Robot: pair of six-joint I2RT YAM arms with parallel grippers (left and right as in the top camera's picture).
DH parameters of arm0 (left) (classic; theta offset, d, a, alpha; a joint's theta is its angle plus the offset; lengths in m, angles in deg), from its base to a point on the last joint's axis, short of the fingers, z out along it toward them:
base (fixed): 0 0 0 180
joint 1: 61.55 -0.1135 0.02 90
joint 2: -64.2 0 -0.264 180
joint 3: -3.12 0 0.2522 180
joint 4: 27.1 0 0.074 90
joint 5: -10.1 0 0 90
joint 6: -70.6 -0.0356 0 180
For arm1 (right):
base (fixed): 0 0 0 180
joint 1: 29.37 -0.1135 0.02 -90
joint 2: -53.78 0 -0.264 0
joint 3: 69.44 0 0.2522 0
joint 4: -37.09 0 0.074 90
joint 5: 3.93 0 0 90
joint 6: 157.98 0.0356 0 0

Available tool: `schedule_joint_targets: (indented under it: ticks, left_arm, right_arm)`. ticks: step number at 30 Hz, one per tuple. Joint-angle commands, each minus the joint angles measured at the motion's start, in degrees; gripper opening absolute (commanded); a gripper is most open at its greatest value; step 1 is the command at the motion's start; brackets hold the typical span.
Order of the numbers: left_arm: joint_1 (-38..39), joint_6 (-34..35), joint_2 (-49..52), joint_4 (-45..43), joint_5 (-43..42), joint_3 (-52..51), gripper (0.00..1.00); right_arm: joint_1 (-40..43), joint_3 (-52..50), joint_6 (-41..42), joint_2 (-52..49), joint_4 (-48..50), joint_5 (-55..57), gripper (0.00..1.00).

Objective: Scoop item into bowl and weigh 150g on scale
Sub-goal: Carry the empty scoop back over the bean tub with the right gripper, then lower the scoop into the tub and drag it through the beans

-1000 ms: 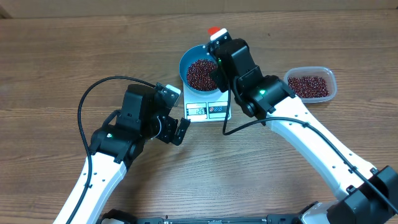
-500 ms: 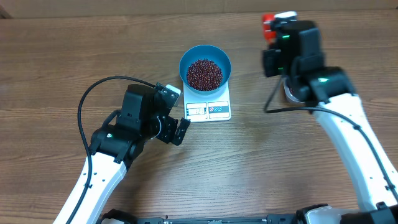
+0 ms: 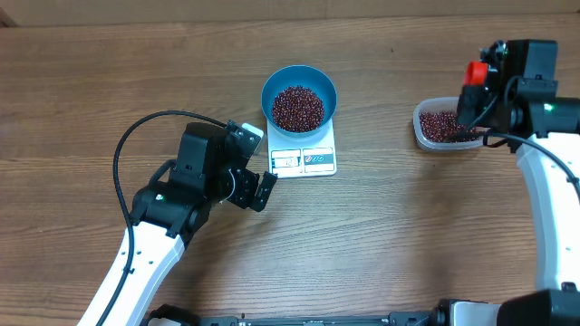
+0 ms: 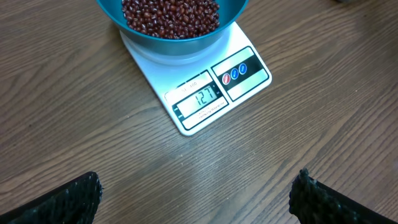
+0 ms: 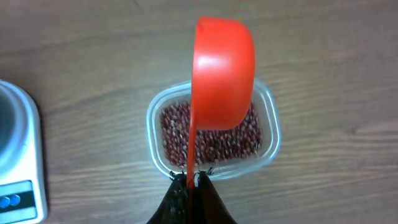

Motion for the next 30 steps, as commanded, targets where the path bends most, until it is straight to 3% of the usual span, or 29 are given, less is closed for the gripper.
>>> schedule_joint_targets:
  ticks: [1, 30]
  left_arm:
    - [-0.26, -1.29, -0.02, -0.22, 0.2, -0.35, 0.99]
    - [-0.26, -1.29, -0.02, -0.22, 0.2, -0.35, 1.0]
  right_arm:
    - [0.07, 1.2, 0.17, -2.84, -0.2, -0.48, 0.04]
    - [0.07, 1.2, 2.8, -6.58, -4.66, 2.8, 0.04]
